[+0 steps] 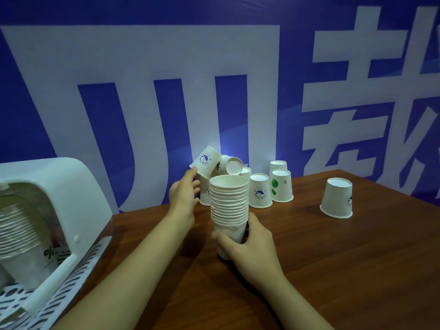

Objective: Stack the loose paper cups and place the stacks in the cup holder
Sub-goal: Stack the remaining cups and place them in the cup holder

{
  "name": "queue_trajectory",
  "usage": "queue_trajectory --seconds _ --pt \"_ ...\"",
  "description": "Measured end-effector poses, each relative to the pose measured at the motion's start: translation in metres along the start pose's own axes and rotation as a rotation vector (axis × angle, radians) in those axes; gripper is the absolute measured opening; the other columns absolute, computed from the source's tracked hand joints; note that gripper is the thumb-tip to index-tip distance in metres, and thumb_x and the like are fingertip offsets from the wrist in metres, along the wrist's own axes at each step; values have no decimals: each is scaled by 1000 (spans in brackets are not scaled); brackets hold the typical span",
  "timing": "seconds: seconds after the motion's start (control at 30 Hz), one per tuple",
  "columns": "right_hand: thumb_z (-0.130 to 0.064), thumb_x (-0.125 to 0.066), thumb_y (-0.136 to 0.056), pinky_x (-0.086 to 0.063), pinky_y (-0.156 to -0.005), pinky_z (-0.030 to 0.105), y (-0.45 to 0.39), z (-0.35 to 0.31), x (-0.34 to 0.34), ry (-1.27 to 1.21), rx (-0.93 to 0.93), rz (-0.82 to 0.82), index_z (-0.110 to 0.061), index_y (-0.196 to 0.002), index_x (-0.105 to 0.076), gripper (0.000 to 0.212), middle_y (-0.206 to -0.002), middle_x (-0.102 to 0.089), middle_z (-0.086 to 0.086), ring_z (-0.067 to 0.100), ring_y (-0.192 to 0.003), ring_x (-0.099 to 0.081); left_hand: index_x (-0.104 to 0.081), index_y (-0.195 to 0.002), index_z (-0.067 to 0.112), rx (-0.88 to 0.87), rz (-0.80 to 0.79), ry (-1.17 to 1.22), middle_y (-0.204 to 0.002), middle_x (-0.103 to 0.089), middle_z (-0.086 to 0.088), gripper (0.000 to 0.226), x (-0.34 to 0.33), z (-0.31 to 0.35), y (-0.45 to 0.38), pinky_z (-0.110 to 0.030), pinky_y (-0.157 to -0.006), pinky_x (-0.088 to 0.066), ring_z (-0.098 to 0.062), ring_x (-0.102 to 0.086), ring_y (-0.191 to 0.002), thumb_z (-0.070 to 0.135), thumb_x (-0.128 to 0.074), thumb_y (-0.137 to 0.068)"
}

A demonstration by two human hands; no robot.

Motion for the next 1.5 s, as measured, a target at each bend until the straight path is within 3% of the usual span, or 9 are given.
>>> queue_trajectory --seconds 0.1,0.2,0.33,0.43,0.57,0.77,1.03,1.27,1.5 --pt "-61 -77 -65 -60 -84 35 -1 1 0 -16 -2 11 -41 -107 -62 49 -104 -71 -19 -1 -95 -67 -66 -105 14 113 -17 -38 -109 -73 -10 31 -9 -14 -35 -32 -68 -54 -20 -71 -91 33 -82 -86" --pt "-60 -78 -65 -60 -83 36 -2 3 -1 -25 -8 7 -40 -107 -62 49 -103 -72 -18 -1 -93 -68 -53 -142 12 217 -45 -108 -120 -73 -14 107 -18 -28 -61 -38 -74 -63 -30 -75 -98 50 -97 -52" --pt "-60 -77 -67 -60 -84 33 -2 3 -1 -23 -7 3 -40 -108 -62 49 -105 -71 -17 -1 -95 -68 -53 -145 14 226 -132 -15 -123 -74 -17 116 -23 -47 -101 -50 -70 -65 -36 -75 -105 52 -103 -46" --pt "-62 -76 -66 -59 -84 30 -2 3 0 -15 -2 3 -41 -110 -61 52 -107 -70 -18 -2 -97 -67 -69 -129 14 244 -172 161 -120 -76 -17 90 -30 -34 -82 -59 -85 -62 -39 -75 -106 44 -102 -50" --pt "-64 -75 -64 -59 -86 31 -4 5 0 -15 -11 11 -41 -112 -61 55 -108 -70 -17 -2 -98 -67 -70 -115 10 166 -37 138 -106 -78 -13 34 -34 -26 -68 -37 -61 -64 -32 -76 -94 27 -82 -88" --pt "-64 -76 -64 -59 -85 34 -4 4 0 -6 -18 19 -40 -108 -62 52 -105 -71 -18 -2 -95 -67 -73 -107 13 48 68 146 -120 -73 -10 13 -24 -23 -66 -47 -100 -57 -28 -69 -110 12 -75 -94" --pt "-66 -75 -62 -58 -85 38 -1 0 -1 28 -35 29 -40 -104 -62 51 -102 -72 -17 -1 -93 -67 -61 -82 18 -409 66 -139 -112 -67 -25 20 12 28 -13 -40 -70 -61 -32 -74 -84 18 -80 -88" --pt "-64 -74 -67 -57 -79 35 4 -7 0 120 -11 2 -40 -99 -58 44 -97 -69 -17 0 -90 -65 -66 -92 27 -701 -53 -113 -145 -54 11 29 1 94 32 -42 -87 -63 -20 -66 -122 36 -88 -75" --pt "-53 -69 -65 -58 -72 37 7 -12 1 118 -42 -13 -34 -91 -57 34 -87 -69 -11 4 -79 -65 -71 -93 32 -1003 -111 -428 -148 -48 10 13 -30 82 48 -26 -91 -60 7 -60 -118 35 -83 -88"
Point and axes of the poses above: each hand's wrist, its own y-axis away from the middle knuckle, its own x-axis out of the back of the hand, z = x × y, the point moved 2 cm from there along -y, towards the middle knuckle
